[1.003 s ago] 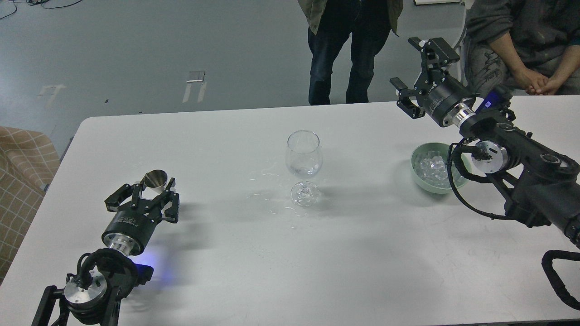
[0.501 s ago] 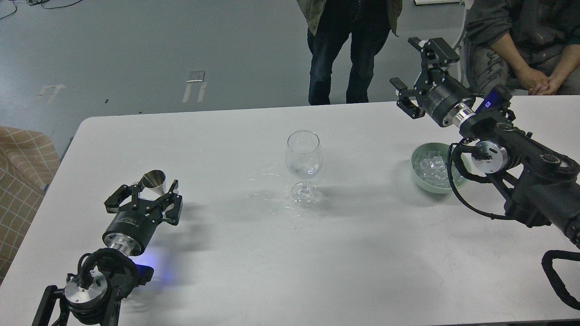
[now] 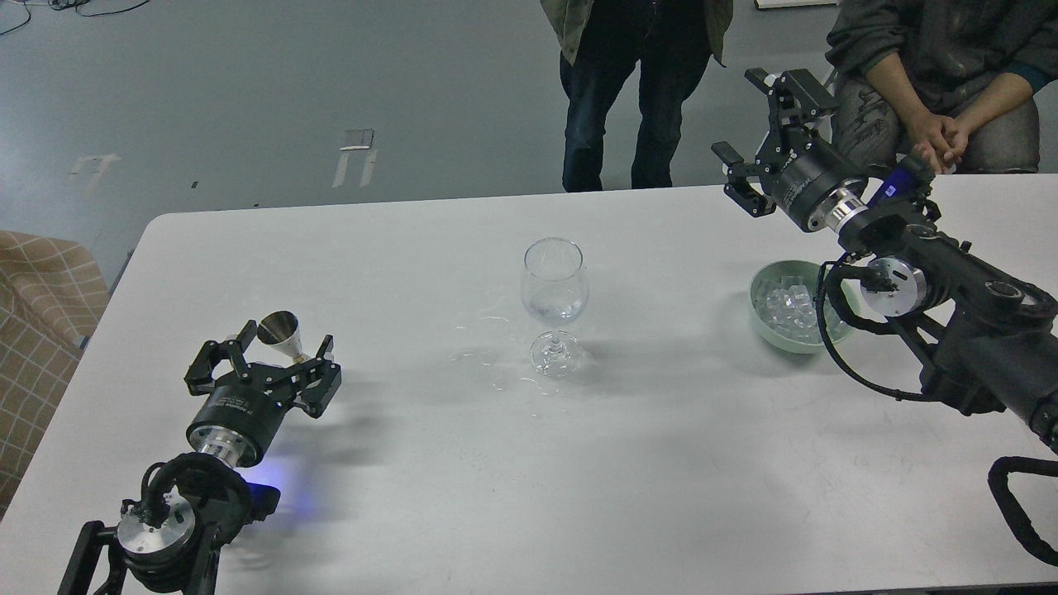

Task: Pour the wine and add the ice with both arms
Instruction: 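Lower the jigger onto the table with the left gripper, then open the left gripper and withdraw it away from the jigger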

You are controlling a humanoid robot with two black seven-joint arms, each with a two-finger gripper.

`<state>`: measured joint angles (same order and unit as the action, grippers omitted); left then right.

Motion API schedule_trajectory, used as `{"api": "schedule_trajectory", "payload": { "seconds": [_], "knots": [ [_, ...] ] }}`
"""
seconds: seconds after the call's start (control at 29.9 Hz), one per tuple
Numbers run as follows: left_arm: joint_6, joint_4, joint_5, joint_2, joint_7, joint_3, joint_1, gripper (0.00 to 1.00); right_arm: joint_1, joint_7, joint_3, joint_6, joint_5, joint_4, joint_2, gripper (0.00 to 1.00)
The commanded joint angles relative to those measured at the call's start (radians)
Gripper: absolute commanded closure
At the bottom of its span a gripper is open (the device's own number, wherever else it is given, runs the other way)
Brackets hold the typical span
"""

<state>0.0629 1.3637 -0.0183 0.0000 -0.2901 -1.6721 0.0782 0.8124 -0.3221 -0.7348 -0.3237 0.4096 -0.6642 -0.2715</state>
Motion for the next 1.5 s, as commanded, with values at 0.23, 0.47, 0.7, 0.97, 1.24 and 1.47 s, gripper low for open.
{"api": "schedule_trajectory", "payload": {
  "seconds": [0.23, 0.47, 0.7, 0.97, 1.24, 1.47],
  "knots": [
    [0.005, 0.003, 0.0, 0.0, -0.008, -0.003, 0.012, 0.02, 0.001, 0.0, 0.0, 0.0, 0.0, -0.002, 0.0, 0.0],
    [0.008, 0.009, 0.003, 0.0, -0.011, -0.011, 0.017, 0.02, -0.001, 0.0, 0.0, 0.0, 0.0, 0.0, 0.002, 0.0],
    [0.011, 0.015, 0.005, 0.0, -0.011, -0.014, 0.052, 0.02, -0.001, 0.0, 0.0, 0.0, 0.0, -0.002, 0.002, 0.0],
    [0.018, 0.038, 0.006, 0.0, -0.03, -0.051, 0.11, 0.02, -0.001, 0.0, 0.0, 0.0, 0.0, -0.002, 0.002, 0.0],
    [0.066, 0.061, 0.006, 0.0, -0.069, -0.138, 0.169, 0.02, 0.007, 0.0, 0.0, 0.0, 0.0, -0.005, 0.0, 0.0],
    [0.198, 0.043, -0.009, 0.118, -0.07, -0.202, 0.172, 0.02, 0.011, 0.0, 0.0, 0.0, -0.002, -0.012, 0.002, 0.0]
  ]
}}
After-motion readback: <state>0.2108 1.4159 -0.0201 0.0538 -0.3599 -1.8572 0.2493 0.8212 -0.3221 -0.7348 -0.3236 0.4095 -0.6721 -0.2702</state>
